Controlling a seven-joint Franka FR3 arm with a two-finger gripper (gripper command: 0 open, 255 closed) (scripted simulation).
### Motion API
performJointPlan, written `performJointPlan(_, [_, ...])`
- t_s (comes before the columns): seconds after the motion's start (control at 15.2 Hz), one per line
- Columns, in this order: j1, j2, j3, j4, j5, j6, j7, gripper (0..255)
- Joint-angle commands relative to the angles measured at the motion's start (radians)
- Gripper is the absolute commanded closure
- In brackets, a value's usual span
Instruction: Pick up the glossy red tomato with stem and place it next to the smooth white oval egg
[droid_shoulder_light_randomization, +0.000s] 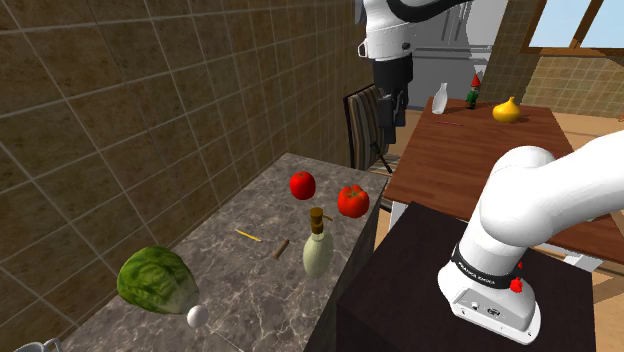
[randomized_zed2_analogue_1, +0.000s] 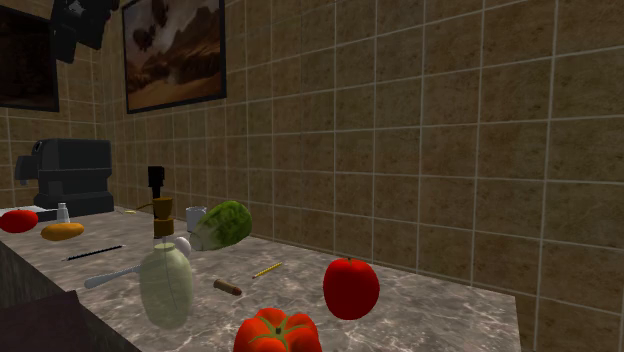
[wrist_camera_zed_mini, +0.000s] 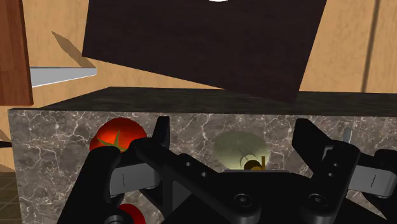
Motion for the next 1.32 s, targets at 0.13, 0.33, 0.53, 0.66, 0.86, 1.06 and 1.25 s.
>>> performJointPlan(0.13, [-0.009, 0.059, -0.001, -0.008, -0.004, 0.07, 0.006, 0])
performJointPlan(0.33, [-0.022, 0.154, -0.002, -0.008, -0.009, 0.173, 0.015, 0])
performJointPlan(0.53, [-0.035, 0.258, -0.003, 0.005, -0.016, 0.269, 0.025, 0])
performJointPlan(0.66, [-0.044, 0.33, -0.004, 0.021, -0.021, 0.33, 0.033, 0])
performJointPlan(0.86, [-0.057, 0.441, -0.007, 0.055, -0.029, 0.413, 0.044, 0])
performJointPlan(1.06, [-0.068, 0.555, -0.01, 0.101, -0.038, 0.487, 0.057, 0])
performJointPlan(1.25, [-0.078, 0.669, -0.015, 0.158, -0.047, 0.55, 0.069, 0])
